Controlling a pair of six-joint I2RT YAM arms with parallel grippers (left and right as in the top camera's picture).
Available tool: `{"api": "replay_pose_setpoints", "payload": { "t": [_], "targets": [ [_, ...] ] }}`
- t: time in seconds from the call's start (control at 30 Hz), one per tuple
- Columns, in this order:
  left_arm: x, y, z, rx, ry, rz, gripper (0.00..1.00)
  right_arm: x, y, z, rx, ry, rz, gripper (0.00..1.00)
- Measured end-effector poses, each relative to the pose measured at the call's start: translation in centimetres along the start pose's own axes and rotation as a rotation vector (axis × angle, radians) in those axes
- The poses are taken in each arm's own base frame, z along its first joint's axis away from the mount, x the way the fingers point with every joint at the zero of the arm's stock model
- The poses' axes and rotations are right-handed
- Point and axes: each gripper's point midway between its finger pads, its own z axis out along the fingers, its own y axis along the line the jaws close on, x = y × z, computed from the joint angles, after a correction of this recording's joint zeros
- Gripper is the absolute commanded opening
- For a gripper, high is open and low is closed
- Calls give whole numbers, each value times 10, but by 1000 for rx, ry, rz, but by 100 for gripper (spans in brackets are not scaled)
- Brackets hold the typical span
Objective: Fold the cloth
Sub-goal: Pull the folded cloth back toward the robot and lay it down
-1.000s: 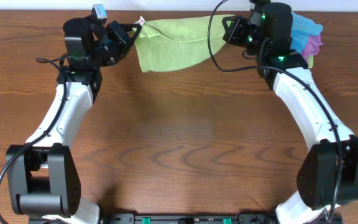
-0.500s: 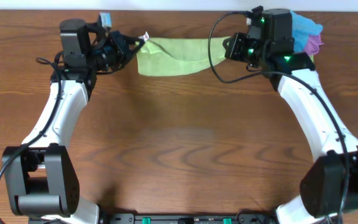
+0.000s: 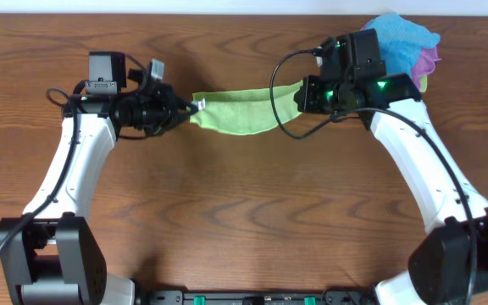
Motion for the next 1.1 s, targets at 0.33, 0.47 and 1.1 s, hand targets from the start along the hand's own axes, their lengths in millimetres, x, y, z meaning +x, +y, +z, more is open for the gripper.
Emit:
{"api": "replay_pose_setpoints", "payload": {
  "t": [0.33, 0.47, 1.1],
  "targets": [
    [35, 25, -4, -101, 94, 9, 6, 30, -12, -7, 78, 68, -2, 2],
    [51, 35, -4, -114, 110, 1, 6, 58, -23, -1, 89, 100, 4, 1],
    [156, 104, 4, -156, 171, -110, 6, 190, -47, 13, 102, 233, 59, 1]
  ]
}}
